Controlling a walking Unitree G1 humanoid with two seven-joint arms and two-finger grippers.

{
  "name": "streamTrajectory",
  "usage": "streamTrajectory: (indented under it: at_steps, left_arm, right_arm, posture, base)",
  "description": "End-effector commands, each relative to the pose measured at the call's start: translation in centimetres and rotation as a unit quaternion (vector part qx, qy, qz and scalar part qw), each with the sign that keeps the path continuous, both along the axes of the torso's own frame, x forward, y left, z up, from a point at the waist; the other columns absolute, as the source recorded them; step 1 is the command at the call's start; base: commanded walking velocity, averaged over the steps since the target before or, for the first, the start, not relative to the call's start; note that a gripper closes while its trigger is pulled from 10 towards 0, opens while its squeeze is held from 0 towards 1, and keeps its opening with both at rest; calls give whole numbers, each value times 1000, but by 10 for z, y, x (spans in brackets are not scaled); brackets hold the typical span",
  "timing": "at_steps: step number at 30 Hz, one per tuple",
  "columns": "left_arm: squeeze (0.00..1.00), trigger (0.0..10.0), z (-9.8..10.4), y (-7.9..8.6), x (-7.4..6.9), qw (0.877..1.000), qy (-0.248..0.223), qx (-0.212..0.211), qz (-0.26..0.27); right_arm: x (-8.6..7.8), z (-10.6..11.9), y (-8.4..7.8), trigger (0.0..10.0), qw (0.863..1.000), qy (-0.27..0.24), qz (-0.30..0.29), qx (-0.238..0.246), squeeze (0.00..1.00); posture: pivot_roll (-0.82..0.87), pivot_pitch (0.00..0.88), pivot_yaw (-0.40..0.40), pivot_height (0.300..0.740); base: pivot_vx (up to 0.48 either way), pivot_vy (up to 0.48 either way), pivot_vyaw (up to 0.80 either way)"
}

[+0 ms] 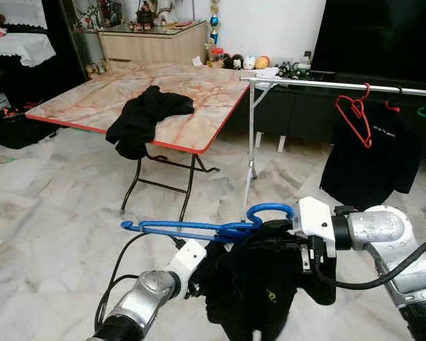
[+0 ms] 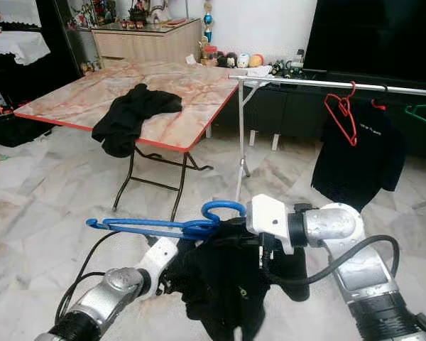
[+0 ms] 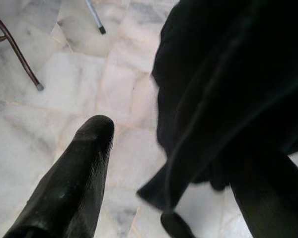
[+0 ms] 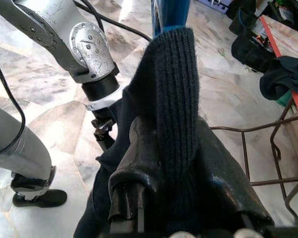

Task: Hang hanger

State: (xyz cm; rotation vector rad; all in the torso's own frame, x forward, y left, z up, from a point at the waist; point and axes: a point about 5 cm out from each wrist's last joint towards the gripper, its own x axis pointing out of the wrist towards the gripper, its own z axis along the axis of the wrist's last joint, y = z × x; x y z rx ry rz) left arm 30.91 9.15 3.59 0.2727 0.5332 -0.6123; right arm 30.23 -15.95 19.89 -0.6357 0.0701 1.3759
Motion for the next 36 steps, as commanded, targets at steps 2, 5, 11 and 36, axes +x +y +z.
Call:
streamTrajectory:
  at_steps: [2,5,11,36]
  left_arm:
    - [0,0,2,3,3,1000,-5,-18,10]
    - [0,0,1,2,2,1000,-6,-18,6]
    - [0,0,2,-4,0,1000,-14,-23,-15]
    - [0,0,6,-22,-8,996,-25,-32,-74]
  right_arm:
    - [2,16,2,0,1000,-28,5,7,0]
    - [4,14,1,0,1000,-27,-2,5,0]
    - [8,12,-2,0,999,-29,-19,5,0]
    - [19,-8,-6,0,997,-17,-75,7,0]
  posture:
    - [96,0,16,740]
    - [102,0,16,740]
    - [103,0,18,740]
    - [122,0,41,740]
  base:
    - [0,0,0]
    - [0,0,0]
    - [0,0,0]
    - [0,0,0]
